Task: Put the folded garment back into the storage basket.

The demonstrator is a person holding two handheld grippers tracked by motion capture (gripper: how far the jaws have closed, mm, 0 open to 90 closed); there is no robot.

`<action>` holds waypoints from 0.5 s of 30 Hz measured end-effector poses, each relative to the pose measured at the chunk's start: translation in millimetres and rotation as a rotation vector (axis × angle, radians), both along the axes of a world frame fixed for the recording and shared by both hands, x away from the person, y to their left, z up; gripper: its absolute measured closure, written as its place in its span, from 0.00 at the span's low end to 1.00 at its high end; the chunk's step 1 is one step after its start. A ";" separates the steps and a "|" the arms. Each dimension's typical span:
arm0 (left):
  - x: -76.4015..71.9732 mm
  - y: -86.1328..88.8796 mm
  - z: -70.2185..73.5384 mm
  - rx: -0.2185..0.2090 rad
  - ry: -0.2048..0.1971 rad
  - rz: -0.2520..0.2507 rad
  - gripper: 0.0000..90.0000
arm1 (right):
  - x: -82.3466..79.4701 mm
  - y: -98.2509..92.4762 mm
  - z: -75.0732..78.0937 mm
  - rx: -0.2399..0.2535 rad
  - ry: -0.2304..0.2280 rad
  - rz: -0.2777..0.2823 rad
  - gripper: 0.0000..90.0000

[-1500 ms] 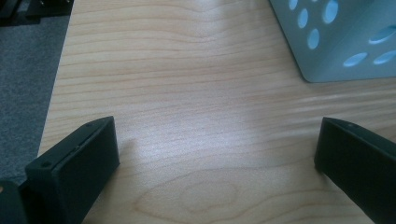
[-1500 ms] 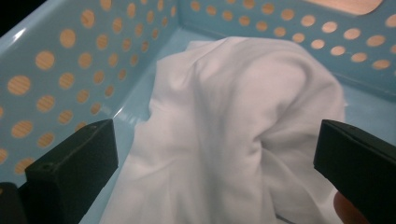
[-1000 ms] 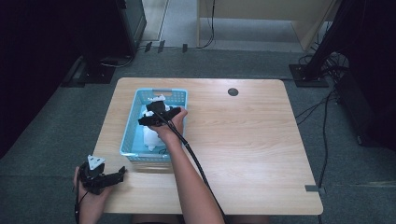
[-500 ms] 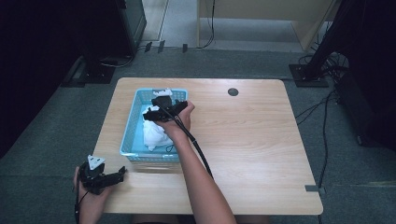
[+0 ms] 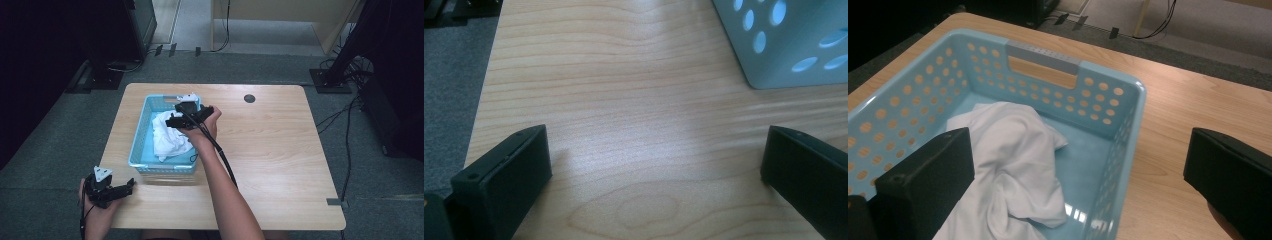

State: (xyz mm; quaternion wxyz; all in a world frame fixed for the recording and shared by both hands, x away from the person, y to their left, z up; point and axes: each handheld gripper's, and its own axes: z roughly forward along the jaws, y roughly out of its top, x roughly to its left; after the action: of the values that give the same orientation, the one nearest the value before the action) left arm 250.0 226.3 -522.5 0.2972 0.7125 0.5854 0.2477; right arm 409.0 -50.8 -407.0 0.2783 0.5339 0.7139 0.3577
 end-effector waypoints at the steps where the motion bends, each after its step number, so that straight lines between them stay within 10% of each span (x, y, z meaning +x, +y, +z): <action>1: 0.0 0.0 0.0 0.000 0.000 0.000 0.00 | -0.3 -2.3 -0.2 -0.001 -0.001 -0.003 0.00; 15: 0.1 -0.1 0.0 -0.001 -0.001 0.001 0.00 | -5.9 -36.4 -4.0 0.004 -0.004 -0.043 0.00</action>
State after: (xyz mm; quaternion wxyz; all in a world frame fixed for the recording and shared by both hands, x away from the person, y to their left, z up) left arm 250.1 226.2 -522.5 0.2975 0.7120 0.5857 0.2478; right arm 403.1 -87.2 -411.1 0.2863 0.5490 0.7008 0.3543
